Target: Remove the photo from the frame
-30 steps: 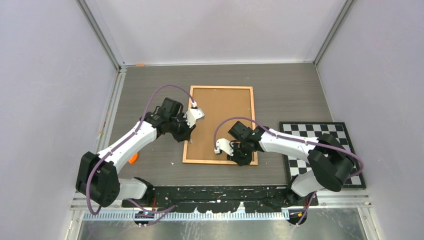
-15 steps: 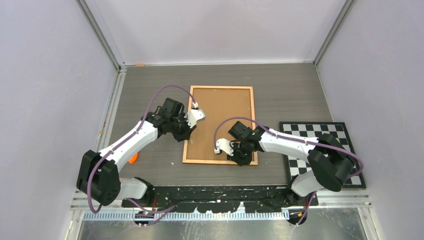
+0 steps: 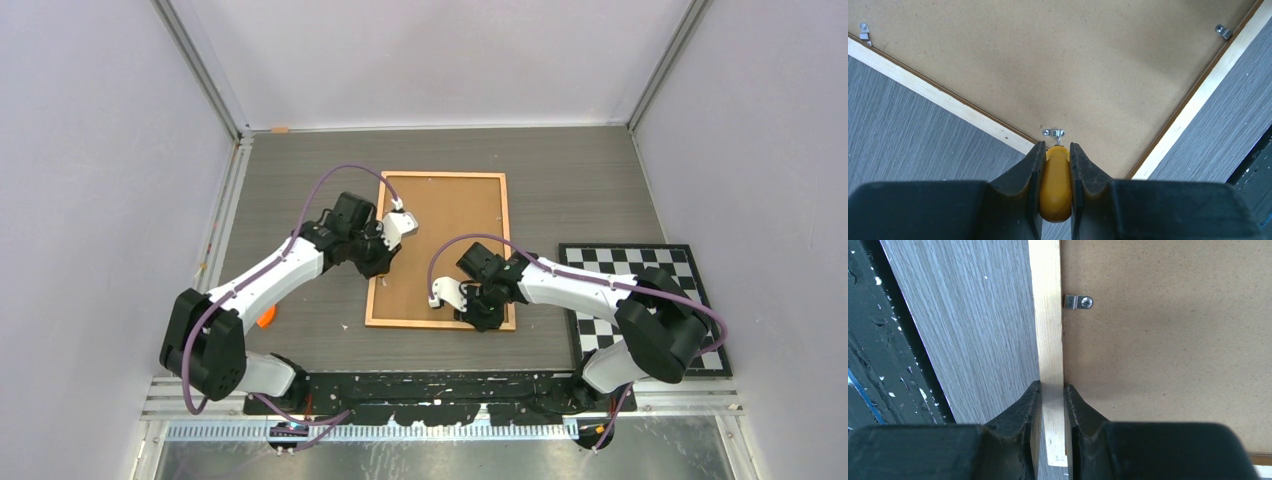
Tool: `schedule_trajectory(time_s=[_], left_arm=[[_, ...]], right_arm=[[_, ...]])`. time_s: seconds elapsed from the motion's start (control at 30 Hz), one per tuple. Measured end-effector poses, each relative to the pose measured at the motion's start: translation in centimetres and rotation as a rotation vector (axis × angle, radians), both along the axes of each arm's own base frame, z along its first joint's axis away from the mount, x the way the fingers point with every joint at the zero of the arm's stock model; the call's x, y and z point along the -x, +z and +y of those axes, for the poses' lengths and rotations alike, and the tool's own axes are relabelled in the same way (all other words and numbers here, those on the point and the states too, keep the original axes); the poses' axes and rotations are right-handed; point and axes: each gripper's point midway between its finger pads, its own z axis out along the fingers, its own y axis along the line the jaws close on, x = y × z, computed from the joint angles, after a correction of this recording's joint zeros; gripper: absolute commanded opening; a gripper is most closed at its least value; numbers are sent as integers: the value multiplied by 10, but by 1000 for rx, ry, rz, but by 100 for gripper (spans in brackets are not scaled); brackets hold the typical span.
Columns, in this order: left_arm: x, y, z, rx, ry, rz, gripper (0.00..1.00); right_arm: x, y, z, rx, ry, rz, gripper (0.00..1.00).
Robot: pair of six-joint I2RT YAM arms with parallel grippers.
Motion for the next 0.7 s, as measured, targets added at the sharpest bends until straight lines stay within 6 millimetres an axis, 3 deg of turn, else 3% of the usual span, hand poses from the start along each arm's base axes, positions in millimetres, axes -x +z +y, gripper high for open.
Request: schedule_trajectory(time_s=[0.37, 0.7], left_arm=[[-10, 4, -8, 52, 64, 3, 0], [-44, 28, -9, 114, 161, -100, 0]], right_arm=[[0, 0, 0, 0, 2, 0, 5], [0, 0, 0, 0, 5, 0, 5]])
